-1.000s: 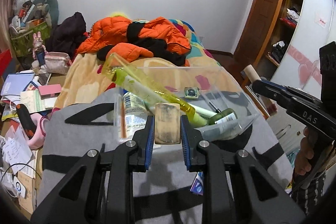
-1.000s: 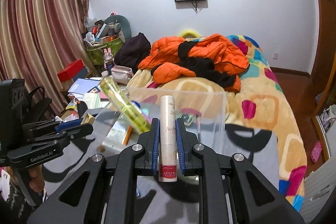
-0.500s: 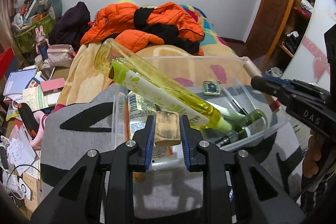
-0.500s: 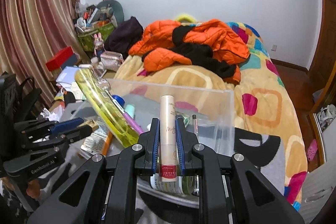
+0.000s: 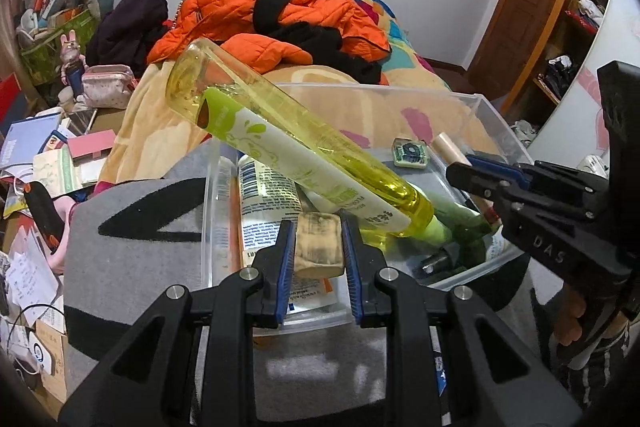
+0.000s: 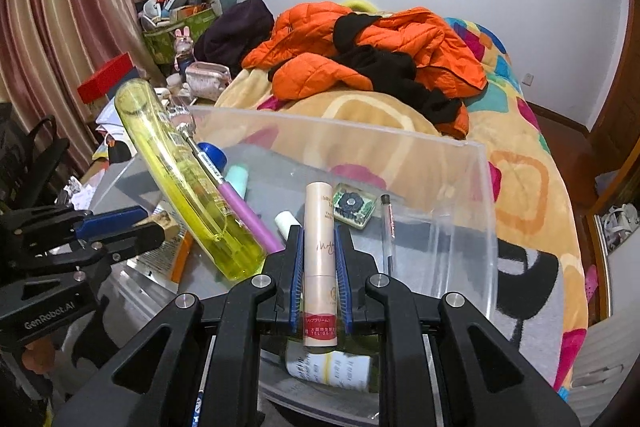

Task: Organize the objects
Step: 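Carry the wooden block and beige tube over the box and open both grippers, then move the right gripper to the blue Max card box while the left moves to the brown bead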

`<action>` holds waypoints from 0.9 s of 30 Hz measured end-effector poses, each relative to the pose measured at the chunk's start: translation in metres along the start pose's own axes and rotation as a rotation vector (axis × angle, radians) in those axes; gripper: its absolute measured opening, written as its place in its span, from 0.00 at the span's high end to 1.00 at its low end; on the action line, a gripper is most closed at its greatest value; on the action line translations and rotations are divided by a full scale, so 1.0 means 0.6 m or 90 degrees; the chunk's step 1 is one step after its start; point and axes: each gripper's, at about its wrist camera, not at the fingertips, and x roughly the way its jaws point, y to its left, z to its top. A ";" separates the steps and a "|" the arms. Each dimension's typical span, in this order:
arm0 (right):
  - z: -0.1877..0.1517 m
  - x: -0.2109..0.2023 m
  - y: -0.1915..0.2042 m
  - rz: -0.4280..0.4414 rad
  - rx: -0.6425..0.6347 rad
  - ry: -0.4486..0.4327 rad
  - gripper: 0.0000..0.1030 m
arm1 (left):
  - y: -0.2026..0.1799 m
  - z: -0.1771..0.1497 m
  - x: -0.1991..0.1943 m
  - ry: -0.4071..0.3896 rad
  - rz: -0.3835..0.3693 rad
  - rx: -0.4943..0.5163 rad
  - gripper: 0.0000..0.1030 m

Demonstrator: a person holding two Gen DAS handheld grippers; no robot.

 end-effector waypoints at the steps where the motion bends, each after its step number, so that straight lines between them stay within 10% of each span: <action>1: 0.000 0.002 0.000 -0.002 -0.002 0.002 0.87 | -0.003 0.000 0.000 -0.001 0.004 0.006 0.78; 13: -0.005 -0.007 0.002 -0.011 0.000 0.005 0.78 | -0.032 0.007 -0.028 -0.035 0.005 0.055 0.74; 27: -0.028 -0.127 0.025 -0.001 0.016 -0.096 0.33 | -0.015 -0.001 -0.128 -0.101 -0.013 0.060 0.27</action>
